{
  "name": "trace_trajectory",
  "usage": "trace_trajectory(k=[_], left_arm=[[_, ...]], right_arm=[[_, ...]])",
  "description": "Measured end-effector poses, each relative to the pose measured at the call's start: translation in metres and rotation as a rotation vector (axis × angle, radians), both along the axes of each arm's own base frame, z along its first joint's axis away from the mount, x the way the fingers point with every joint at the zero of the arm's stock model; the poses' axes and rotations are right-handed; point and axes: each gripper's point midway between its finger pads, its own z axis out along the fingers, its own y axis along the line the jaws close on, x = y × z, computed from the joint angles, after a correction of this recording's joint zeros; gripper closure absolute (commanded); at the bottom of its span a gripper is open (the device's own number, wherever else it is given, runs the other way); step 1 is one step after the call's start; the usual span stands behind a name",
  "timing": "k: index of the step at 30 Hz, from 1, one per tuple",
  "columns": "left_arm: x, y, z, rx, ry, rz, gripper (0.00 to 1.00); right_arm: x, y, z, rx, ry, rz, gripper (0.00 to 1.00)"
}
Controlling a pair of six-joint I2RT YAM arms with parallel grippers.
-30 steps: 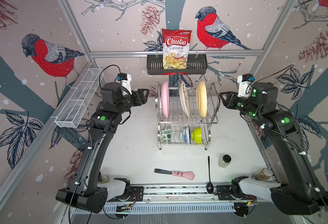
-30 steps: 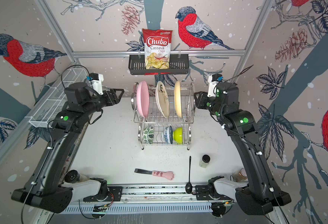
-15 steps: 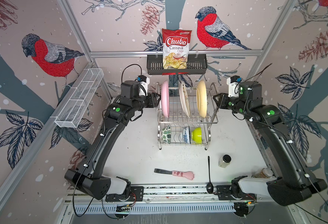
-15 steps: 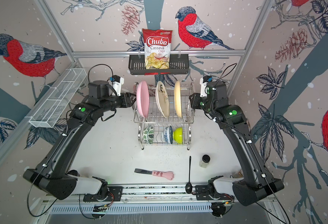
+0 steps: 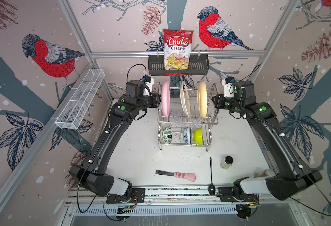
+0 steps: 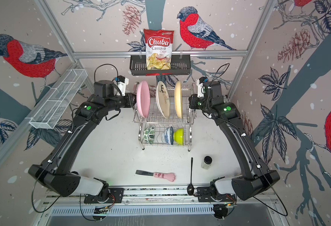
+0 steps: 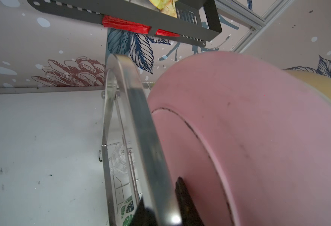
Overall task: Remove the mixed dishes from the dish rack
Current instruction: 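Raise both arms and reach both grippers toward the upright plates, then grasp the yellow bear-print plate rim with right gripper while left waits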
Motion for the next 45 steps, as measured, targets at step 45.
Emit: trace_trajectory(k=[45], left_arm=[[0.121, 0.006, 0.003, 0.042, -0.088, 0.134, 0.83]], right_arm=[[0.138, 0.018, 0.005, 0.071, -0.057, 0.028, 0.71]])
